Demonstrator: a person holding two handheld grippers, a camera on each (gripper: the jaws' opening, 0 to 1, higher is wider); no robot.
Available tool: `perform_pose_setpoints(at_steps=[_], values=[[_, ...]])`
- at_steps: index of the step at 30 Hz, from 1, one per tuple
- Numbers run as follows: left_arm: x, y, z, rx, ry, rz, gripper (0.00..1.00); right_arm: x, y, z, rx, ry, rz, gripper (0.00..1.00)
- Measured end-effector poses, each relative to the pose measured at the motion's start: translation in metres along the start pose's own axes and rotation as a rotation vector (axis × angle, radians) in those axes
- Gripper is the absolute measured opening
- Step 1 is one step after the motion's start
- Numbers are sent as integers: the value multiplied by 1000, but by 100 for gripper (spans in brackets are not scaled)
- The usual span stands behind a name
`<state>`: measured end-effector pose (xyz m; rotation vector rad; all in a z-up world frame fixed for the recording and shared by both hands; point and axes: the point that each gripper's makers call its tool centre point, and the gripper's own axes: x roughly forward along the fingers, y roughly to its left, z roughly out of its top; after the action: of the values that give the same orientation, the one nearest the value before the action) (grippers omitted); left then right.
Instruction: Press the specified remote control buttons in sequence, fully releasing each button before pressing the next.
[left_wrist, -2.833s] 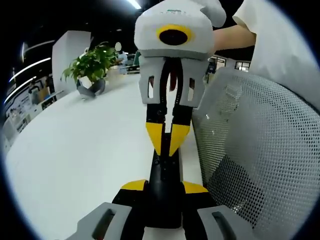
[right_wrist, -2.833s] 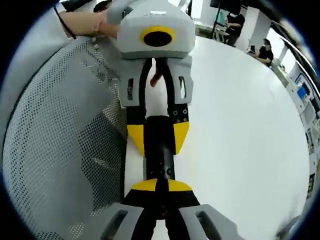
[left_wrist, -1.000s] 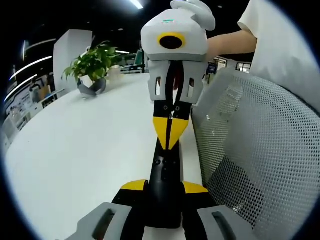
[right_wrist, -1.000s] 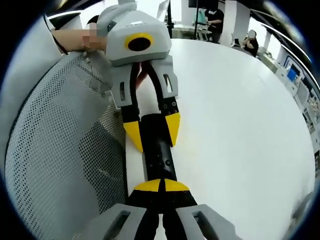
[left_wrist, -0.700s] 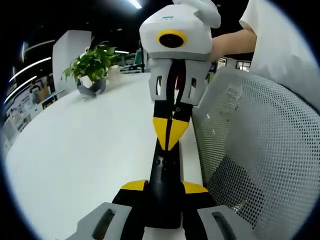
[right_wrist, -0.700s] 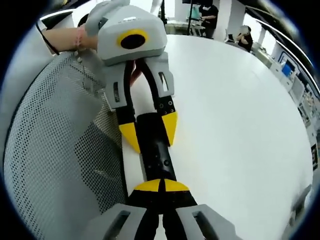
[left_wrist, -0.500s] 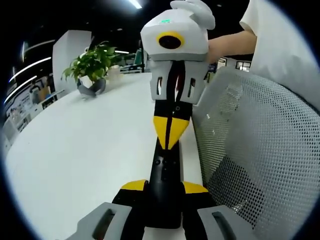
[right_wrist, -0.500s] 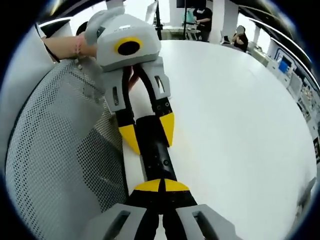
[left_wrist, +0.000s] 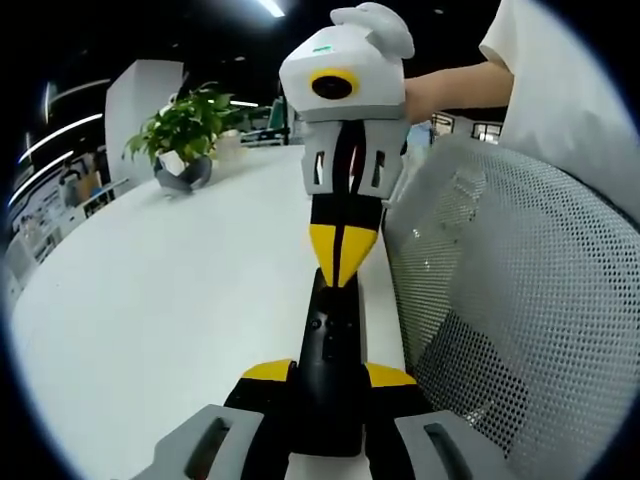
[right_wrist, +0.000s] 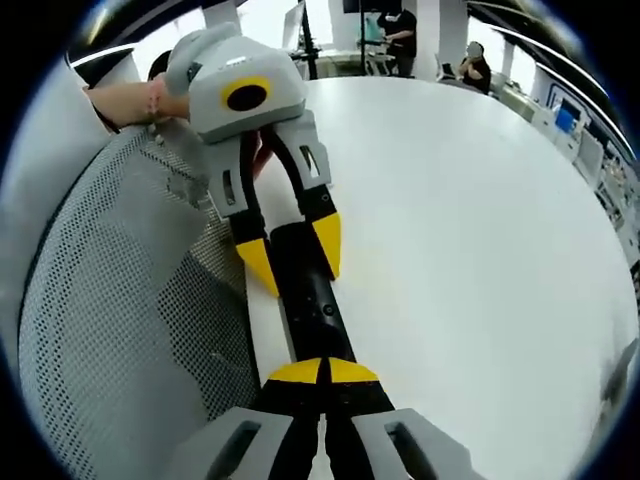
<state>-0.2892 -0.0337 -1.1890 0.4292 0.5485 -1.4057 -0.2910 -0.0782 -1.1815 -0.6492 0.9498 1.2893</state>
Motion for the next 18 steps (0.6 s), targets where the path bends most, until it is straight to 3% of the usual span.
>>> perform_pose_setpoints(at_steps=[7,13,18], values=[[0,0,0,-3,-1,0,25,1,-1,1,13,-3,-33,0],[0,0,0,-4,-3,1,25,0,-2,1,77,-74,-61,0],[0,0,0,-5,-3,1,25,1,0,3,-31,-69,-128,0]])
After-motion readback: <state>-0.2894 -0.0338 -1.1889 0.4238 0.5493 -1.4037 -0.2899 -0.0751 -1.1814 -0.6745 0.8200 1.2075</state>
